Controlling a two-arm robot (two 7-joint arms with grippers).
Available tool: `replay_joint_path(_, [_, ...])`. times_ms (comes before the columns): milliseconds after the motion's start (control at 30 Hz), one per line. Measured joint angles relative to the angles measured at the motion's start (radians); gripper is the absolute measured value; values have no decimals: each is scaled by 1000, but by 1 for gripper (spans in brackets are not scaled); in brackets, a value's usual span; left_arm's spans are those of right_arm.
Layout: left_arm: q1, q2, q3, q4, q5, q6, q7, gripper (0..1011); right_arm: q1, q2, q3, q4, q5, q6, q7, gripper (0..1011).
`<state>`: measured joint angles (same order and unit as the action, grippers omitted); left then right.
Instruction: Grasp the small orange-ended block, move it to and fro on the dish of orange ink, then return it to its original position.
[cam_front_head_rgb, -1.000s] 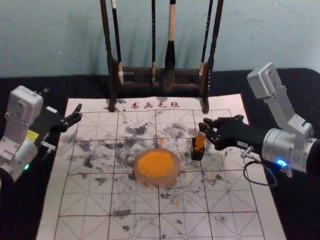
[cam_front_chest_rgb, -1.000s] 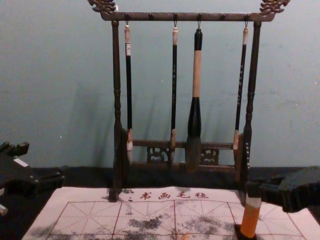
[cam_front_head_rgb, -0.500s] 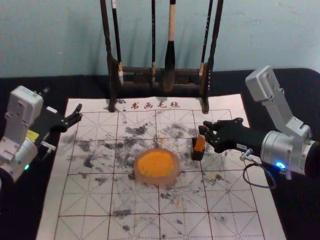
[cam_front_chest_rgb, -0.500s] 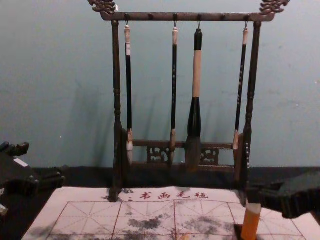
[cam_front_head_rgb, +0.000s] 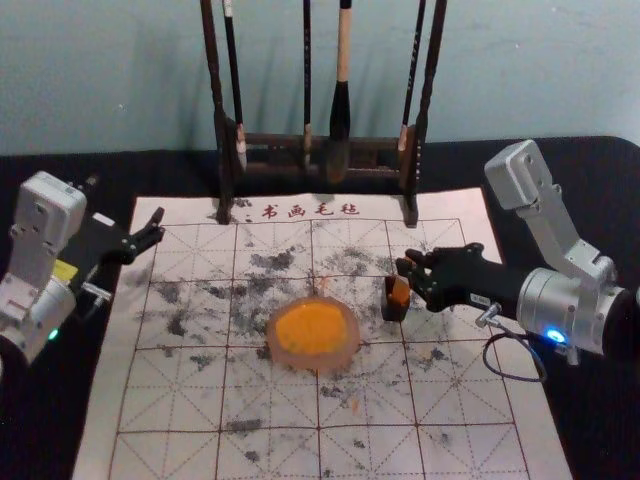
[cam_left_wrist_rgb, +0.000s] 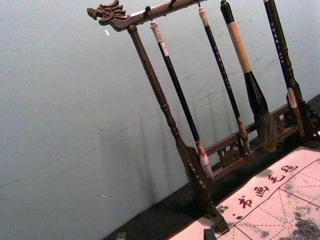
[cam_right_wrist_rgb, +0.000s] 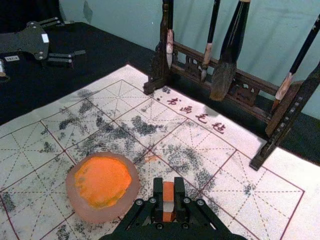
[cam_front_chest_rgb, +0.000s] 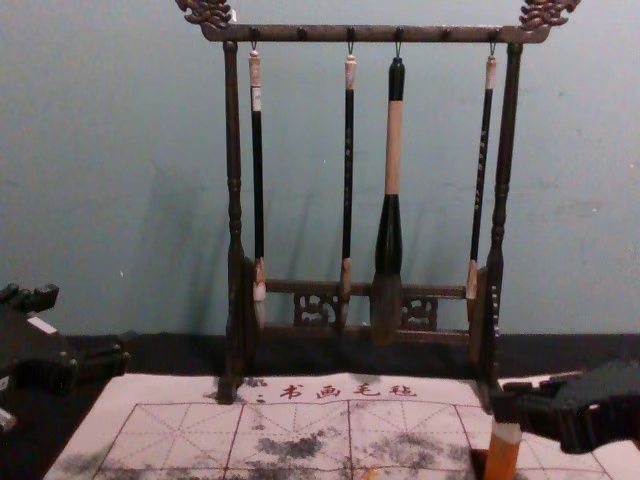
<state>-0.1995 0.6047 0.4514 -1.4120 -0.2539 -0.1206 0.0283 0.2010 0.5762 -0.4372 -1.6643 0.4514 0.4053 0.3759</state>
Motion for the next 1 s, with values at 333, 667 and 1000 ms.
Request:
replay_joint_path(333, [0,0,0,0,0,0,0,1002,-4,-19,0,20,-18,-1,-10,127])
replay_joint_path(667, [0,0,0,0,0,0,0,1001,-5,-38,1,38,-39,-11,-14,127])
replay_joint_path(1000, [0,0,0,0,0,0,0,1001,-8,-50,5,40,-50,-17,-13,127])
